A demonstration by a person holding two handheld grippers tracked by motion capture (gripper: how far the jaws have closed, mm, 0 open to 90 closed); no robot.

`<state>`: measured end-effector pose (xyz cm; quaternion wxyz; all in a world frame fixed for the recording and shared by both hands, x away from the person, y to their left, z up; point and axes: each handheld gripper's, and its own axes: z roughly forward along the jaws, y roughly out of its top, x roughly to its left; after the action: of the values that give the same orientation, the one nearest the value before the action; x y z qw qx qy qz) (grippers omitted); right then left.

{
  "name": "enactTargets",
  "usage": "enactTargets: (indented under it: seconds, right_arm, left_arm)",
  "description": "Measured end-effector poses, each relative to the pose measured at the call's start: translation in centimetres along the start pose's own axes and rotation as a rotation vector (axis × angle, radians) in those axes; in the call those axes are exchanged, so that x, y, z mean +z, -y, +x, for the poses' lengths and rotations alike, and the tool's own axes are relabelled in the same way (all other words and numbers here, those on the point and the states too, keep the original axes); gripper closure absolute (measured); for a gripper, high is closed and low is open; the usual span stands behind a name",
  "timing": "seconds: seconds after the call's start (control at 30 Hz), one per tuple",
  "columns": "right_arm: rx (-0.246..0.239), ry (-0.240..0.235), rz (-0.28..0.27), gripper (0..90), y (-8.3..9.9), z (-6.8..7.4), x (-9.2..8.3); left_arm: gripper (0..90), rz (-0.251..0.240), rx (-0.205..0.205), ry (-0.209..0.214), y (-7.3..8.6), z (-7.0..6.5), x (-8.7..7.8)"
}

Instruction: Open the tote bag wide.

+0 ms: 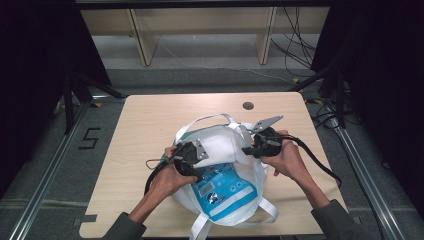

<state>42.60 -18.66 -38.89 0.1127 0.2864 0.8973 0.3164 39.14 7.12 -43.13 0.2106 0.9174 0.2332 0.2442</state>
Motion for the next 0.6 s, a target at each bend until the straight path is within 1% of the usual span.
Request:
enactTargets:
  seconds: [0.03, 0.07, 0.1, 0.13, 0.17, 0.2, 0.23, 0.27, 0.3, 0.33, 0.37, 0.4, 0.43, 0.47, 0.5, 0.53, 0.57, 0.6]
  right_arm:
    - [0.041, -0.020, -0.014, 88.0, 0.0, 0.4, 0.2]
    - [0.037, -0.021, -0.009, 88.0, 0.0, 0.3, 0.1]
    - [0.022, -0.018, -0.009, 88.0, -0.1, 0.2, 0.0]
    - [0.022, -0.018, -0.009, 88.0, -0.1, 0.2, 0.0]
    - [0.007, -0.002, -0.008, 87.6, 0.0, 0.1, 0.0]
    - [0.007, -0.002, -0.008, 87.6, 0.0, 0.1, 0.0]
    - [0.011, -0.006, -0.021, 82.9, 0.1, 0.2, -0.2]
    - [0.011, -0.006, -0.021, 82.9, 0.1, 0.2, -0.2]
    - [-0.006, -0.002, -0.061, 78.0, 0.3, 0.2, -0.1]
    - [0.023, -0.012, -0.071, 66.7, 0.4, 0.8, -0.4]
    - [0.044, -0.002, -0.070, 56.8, 0.6, 1.3, -0.7]
    - [0.025, 0.014, -0.082, 55.1, 1.0, 1.6, -0.9]
    - [0.019, 0.024, -0.087, 51.9, 1.5, 2.1, -1.3]
    - [0.011, 0.027, -0.089, 48.3, 1.9, 2.4, -1.6]
    - [0.057, 0.051, -0.075, 43.5, 3.2, 3.7, -2.4]
    - [0.051, 0.042, -0.066, 42.4, 3.9, 4.4, -2.5]
    - [0.034, 0.052, -0.035, 41.9, 4.5, 4.8, -2.5]
    - [0.034, 0.052, -0.035, 41.9, 4.5, 4.8, -2.5]
  left_arm:
    - [43.8, -0.005, 0.037, -0.004, -0.1, 0.0, -0.1]
    - [53.3, -0.005, 0.037, -0.004, -0.1, 0.0, -0.1]
    - [68.4, -0.044, 0.068, -0.034, -0.1, 0.2, -0.6]
    - [77.0, -0.044, 0.068, -0.034, -0.1, 0.2, -0.6]
    - [83.3, -0.075, 0.069, -0.028, -0.1, 0.8, -1.3]
    - [84.2, -0.075, 0.069, -0.028, -0.1, 0.8, -1.3]
    - [84.9, -0.101, 0.038, 0.018, -0.1, 1.6, -1.8]
    - [85.1, -0.101, 0.038, 0.018, -0.1, 1.6, -1.8]
    - [85.1, -0.125, 0.016, 0.041, -0.2, 2.0, -2.2]
    - [85.2, -0.152, -0.006, 0.061, -0.2, 2.3, -2.5]
    - [85.3, -0.178, -0.026, 0.068, -0.3, 2.6, -2.8]
    - [85.3, -0.186, -0.027, 0.066, -0.5, 2.8, -3.2]
    - [85.3, -0.184, -0.024, 0.066, -0.6, 3.0, -3.4]
    - [85.3, -0.187, -0.020, 0.055, -0.7, 3.1, -3.5]
    - [85.3, -0.181, -0.011, 0.056, -0.9, 3.3, -3.6]
    - [85.3, -0.181, -0.011, 0.056, -0.9, 3.3, -3.6]
    - [85.3, -0.189, -0.018, 0.056, -0.9, 3.2, -3.7]
    - [85.3, -0.189, -0.018, 0.056, -0.9, 3.2, -3.7]
